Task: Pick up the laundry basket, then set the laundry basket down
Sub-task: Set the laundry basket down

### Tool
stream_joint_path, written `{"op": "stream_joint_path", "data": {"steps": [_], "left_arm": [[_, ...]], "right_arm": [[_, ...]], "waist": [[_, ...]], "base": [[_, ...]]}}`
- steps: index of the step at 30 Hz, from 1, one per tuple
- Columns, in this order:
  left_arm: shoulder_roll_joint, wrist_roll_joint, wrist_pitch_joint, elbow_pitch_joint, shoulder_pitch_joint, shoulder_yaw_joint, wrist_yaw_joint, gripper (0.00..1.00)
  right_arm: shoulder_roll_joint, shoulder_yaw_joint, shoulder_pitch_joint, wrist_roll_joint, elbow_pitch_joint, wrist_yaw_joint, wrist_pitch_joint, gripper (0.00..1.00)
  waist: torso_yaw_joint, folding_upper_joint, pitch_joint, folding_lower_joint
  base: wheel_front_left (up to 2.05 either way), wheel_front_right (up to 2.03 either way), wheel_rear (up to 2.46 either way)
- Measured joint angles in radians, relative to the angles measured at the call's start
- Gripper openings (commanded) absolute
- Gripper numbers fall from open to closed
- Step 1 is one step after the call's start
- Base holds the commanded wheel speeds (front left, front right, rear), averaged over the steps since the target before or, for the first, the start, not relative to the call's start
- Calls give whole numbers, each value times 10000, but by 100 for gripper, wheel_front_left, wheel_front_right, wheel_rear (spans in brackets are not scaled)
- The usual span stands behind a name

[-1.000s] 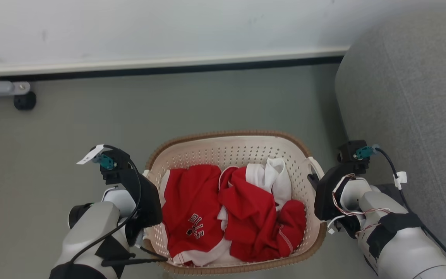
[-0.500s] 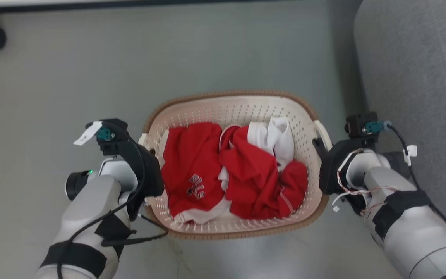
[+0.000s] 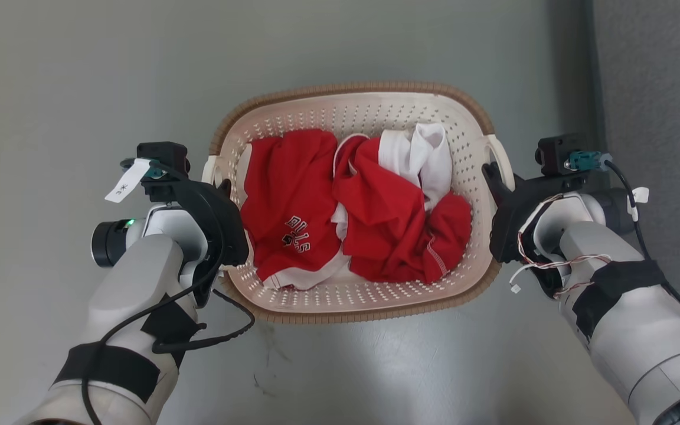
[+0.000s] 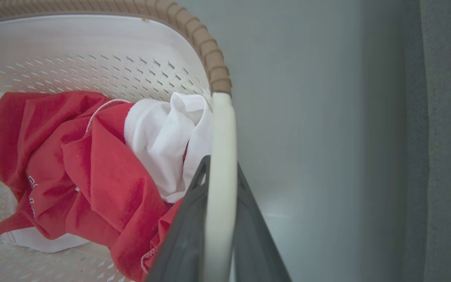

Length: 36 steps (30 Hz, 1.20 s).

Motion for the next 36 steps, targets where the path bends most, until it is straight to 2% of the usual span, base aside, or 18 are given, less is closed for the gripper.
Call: {"op": "stream_joint_path", "data": {"steps": [20, 36], "left_arm": [[15, 92, -1202, -92, -290, -351, 163, 0], [10, -19, -1551, -92, -291, -690, 167, 0]], "right_arm": [[-27, 221, -567, -303, 322, -2, -1135, 0], [-15, 418, -637, -405, 702, 0, -1557, 0]], "waist": [[33, 0, 1663, -2], [49, -2, 1901, -2]], "base": [[0, 0, 0], [0, 0, 0]]}}
